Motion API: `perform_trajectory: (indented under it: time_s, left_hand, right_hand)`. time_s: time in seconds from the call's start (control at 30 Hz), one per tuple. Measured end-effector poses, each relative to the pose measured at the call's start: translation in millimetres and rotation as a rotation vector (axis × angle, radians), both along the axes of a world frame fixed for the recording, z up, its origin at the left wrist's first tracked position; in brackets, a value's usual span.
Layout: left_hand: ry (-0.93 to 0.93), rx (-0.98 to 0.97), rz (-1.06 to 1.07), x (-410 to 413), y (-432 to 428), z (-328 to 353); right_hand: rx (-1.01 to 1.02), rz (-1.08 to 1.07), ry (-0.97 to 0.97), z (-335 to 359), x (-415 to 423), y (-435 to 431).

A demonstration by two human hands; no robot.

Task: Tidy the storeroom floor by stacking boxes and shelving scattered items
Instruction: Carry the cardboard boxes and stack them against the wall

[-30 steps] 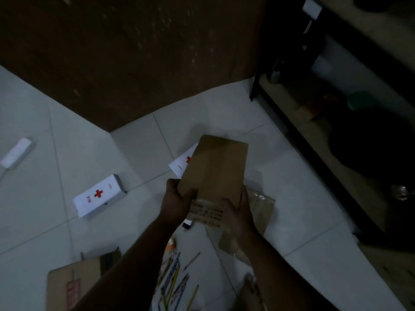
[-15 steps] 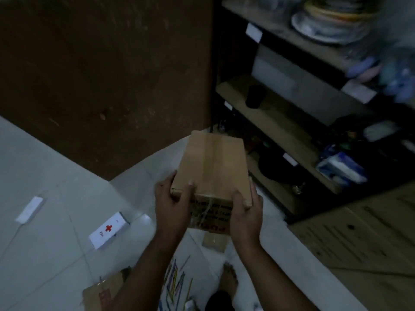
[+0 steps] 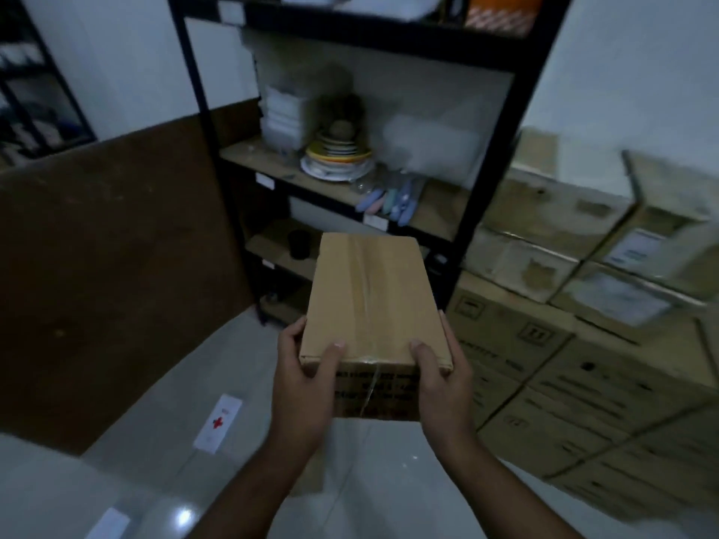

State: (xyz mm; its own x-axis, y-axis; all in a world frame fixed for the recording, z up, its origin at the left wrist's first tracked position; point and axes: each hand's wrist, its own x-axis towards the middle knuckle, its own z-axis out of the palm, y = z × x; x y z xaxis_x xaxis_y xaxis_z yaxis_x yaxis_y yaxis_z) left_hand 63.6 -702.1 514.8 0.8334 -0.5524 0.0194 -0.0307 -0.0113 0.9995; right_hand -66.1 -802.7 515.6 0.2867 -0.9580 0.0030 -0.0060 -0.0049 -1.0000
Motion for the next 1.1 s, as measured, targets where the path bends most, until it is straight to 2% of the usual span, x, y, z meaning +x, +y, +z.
perform_trajectory:
  time_s: [0.23,0.47,0.6,0.77,0.97,1.1]
  left_hand:
    - [0.006,-0.005,-0.219,-92.9,-39.7,11.4]
    - [0.015,0.028,-0.446,-227.6,-101.0,15.6]
    - [0.088,0.038,-0.559,-318.0,-138.1,13.7]
    - [0.221,0.105,-0.661,-406.9,-177.9,7.0]
    - [0.290,0.266,-0.778,-474.8,-218.6,-11.3]
    - [0.297,0.300,-0.831,-495.3,-249.5,-21.5]
  right_hand:
    - [-0.094,-0.174,-0.003,25.5,-118.4,-27.9]
    - [-0.176,-0.390,0.073,36.1,-275.2,-52.0]
    - [-0.263,-0.478,0.230,43.7,-373.8,-73.9]
    - [-0.264,-0.458,0.394,51.5,-463.6,-98.2]
    - [-0.325,-0.460,0.666,55.2,-529.1,-124.2]
    - [-0.374,-0.479,0.763,49.6,-545.0,-153.9]
